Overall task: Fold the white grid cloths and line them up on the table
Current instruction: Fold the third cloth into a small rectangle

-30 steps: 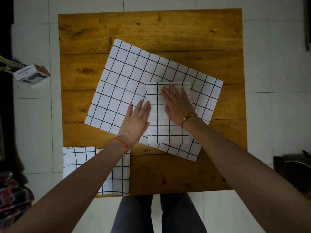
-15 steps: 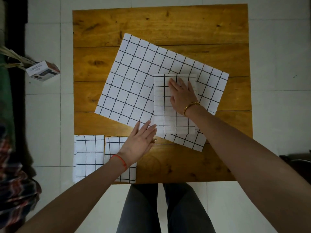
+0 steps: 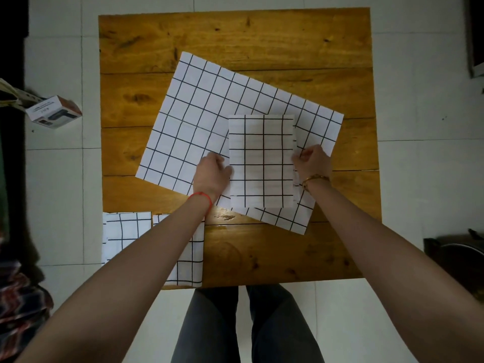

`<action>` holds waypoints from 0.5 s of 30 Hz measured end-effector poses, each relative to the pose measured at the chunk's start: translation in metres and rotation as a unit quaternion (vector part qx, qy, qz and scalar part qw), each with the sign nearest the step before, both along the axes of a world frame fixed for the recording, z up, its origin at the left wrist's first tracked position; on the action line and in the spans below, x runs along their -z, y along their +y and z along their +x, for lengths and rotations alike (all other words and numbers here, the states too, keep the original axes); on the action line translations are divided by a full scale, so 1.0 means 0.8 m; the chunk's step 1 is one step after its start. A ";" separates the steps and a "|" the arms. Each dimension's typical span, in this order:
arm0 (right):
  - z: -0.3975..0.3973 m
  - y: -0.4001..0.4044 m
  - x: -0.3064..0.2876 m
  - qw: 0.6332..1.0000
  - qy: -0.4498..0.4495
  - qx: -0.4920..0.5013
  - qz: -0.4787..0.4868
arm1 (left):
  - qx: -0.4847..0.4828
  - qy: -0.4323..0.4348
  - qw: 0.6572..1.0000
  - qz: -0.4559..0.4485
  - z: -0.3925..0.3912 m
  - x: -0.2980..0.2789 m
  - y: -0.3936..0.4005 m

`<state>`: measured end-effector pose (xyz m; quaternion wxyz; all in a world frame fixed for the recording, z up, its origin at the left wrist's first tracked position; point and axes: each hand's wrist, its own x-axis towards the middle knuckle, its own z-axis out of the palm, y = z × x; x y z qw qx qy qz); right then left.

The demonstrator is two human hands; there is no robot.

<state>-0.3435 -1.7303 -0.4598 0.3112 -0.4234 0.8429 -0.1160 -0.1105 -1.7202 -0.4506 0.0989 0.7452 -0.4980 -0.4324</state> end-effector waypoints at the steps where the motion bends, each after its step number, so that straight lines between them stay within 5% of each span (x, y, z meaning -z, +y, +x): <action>1: 0.002 -0.001 -0.001 1.000 -0.012 0.011 0.004 | -0.008 0.006 1.000 -0.003 -0.003 0.001 -0.003; 15: 0.011 -0.017 -0.012 0.990 -0.139 0.036 0.004 | -0.152 0.112 0.981 0.035 -0.007 0.000 -0.028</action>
